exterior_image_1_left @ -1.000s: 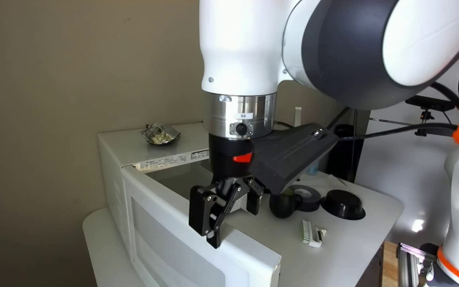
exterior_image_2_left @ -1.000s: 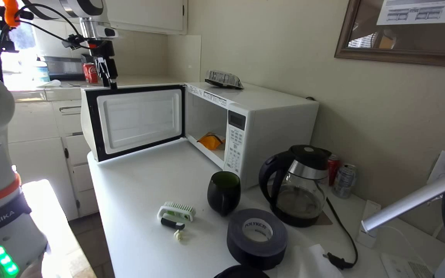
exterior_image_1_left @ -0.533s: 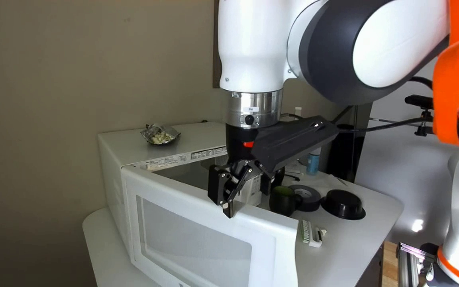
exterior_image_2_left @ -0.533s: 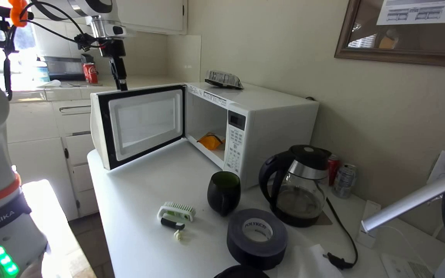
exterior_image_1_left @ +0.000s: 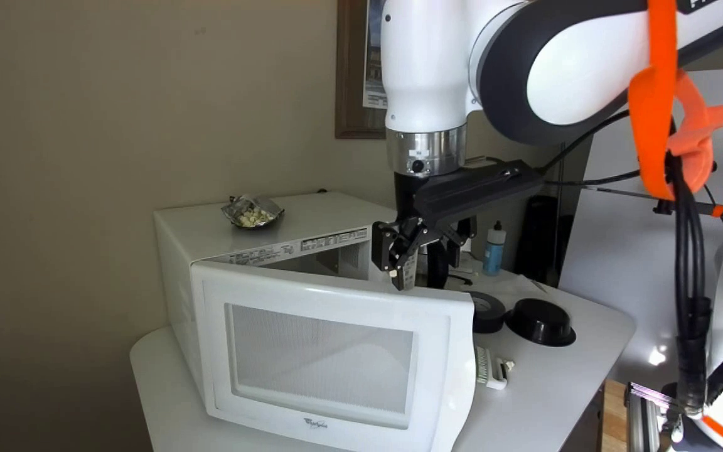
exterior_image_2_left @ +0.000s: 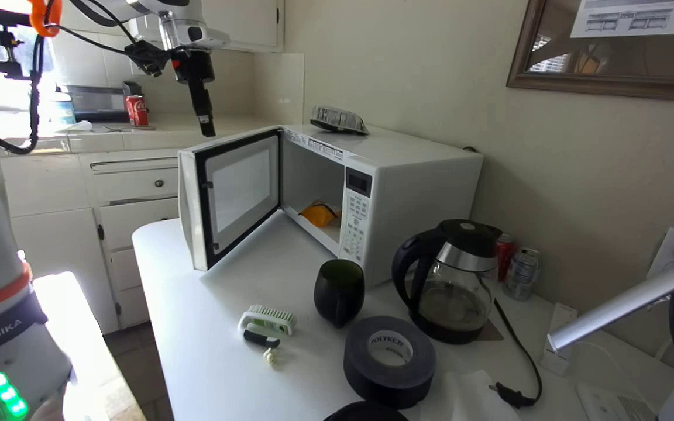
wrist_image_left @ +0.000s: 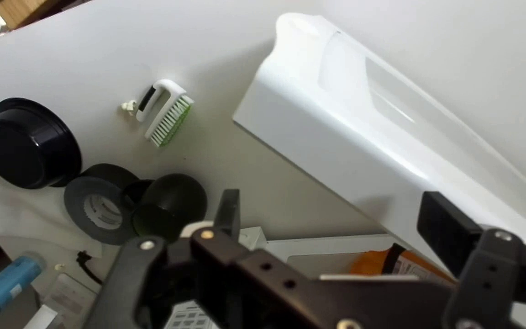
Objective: Close the microwave door
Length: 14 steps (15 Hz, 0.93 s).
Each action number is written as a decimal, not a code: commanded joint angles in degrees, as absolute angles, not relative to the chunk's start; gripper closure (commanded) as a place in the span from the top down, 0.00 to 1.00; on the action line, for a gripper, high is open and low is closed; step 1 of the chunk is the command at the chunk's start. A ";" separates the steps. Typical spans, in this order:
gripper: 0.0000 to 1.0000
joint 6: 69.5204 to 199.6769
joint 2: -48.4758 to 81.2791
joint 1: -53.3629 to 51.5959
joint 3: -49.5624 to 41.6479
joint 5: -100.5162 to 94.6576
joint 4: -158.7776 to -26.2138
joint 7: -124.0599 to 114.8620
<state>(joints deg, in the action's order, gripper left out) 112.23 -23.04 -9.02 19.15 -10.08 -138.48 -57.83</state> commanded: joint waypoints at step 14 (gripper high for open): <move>1.00 123.95 -37.57 -13.92 15.54 13.30 -150.40 -54.45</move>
<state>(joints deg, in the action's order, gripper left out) 119.36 -33.44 -11.33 15.77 6.10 -145.43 -55.55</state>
